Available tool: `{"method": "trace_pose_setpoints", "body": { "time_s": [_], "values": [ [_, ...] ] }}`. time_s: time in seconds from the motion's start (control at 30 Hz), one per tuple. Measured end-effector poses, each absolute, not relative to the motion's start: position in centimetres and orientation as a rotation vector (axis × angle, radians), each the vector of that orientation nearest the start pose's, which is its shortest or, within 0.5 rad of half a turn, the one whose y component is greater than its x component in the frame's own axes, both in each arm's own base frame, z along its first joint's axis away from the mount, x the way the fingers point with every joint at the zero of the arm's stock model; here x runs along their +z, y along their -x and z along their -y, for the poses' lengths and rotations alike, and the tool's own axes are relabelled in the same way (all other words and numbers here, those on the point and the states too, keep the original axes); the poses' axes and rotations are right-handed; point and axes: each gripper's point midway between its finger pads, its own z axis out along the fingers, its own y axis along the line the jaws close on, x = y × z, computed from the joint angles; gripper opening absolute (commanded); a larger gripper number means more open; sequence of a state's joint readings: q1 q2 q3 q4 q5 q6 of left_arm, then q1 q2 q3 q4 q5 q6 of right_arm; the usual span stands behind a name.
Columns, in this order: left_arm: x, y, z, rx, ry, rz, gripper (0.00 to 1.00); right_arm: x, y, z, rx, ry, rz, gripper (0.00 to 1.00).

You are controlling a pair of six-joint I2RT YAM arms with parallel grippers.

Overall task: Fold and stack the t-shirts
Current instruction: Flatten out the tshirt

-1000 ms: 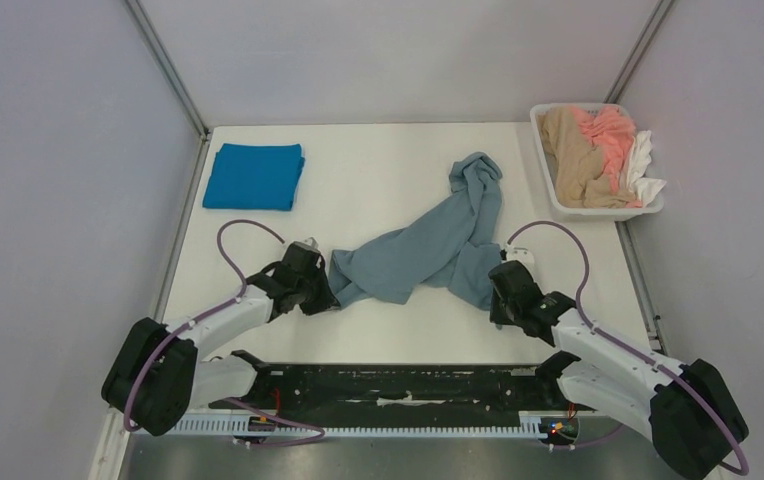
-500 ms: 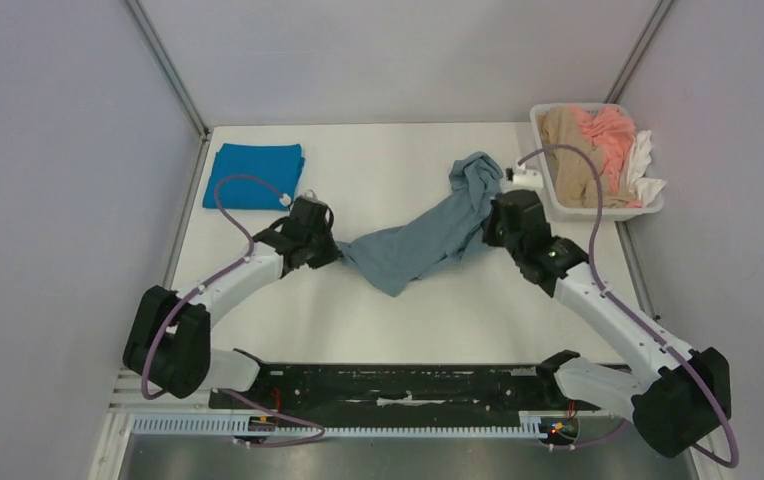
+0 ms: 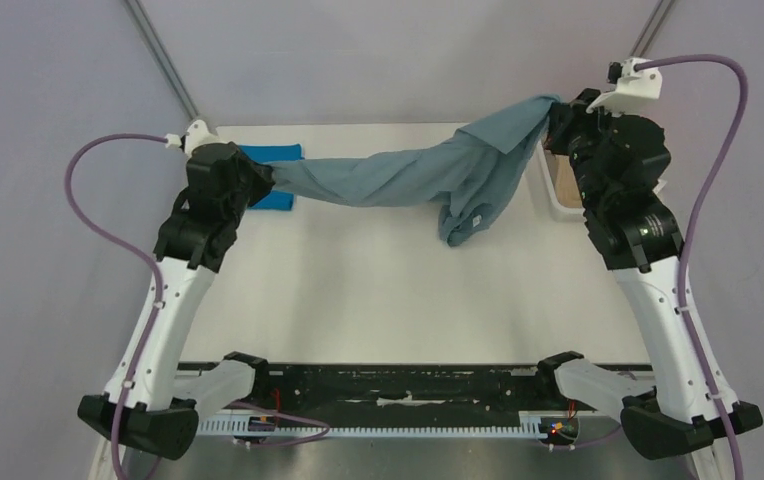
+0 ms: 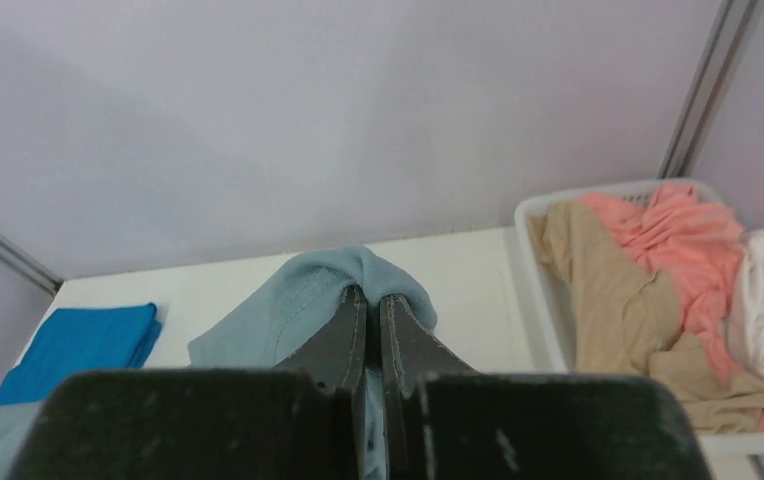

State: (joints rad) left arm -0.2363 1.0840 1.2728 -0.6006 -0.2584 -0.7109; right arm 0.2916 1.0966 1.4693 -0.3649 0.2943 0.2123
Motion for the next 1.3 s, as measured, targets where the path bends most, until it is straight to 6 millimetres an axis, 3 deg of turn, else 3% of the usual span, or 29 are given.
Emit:
{"method": "trace_pose_setpoints", "body": {
  "time_s": [0.17, 0.33, 0.53, 0.67, 0.77, 1.13, 1.23, 1.3],
  "values": [
    [36.7, -31.2, 4.5, -0.352, 0.642, -1.759, 0.02, 50.4, -32.0, -4.4, 0.125, -0.160, -1.456, 0.00],
    [39.3, -28.4, 2.0, -0.280, 0.694, -1.670, 0.02, 55.0, -28.4, -2.6, 0.092, -0.170, -1.344, 0.00],
    [41.4, -29.2, 1.9, -0.271, 0.690, -1.655, 0.02, 57.9, -26.4, -1.3, 0.047, -0.175, -1.274, 0.00],
    [40.3, -29.9, 2.7, -0.274, 0.660, -1.713, 0.02, 58.2, -27.3, -1.1, 0.003, -0.170, -1.285, 0.00],
    [39.8, -30.2, 2.9, -0.260, 0.647, -1.737, 0.02, 57.3, -28.6, -1.0, -0.038, -0.168, -1.321, 0.00],
    [35.6, -33.6, 2.6, -0.157, 0.661, -1.864, 0.02, 50.9, -35.1, -1.3, -0.207, -0.149, -1.493, 0.00],
    [35.8, -33.6, 2.6, -0.164, 0.645, -1.871, 0.02, 50.6, -35.5, -1.4, -0.218, -0.141, -1.500, 0.00],
    [37.1, -33.2, 2.8, -0.192, 0.626, -1.846, 0.02, 51.4, -35.1, -1.3, -0.211, -0.141, -1.475, 0.00]
  ]
}}
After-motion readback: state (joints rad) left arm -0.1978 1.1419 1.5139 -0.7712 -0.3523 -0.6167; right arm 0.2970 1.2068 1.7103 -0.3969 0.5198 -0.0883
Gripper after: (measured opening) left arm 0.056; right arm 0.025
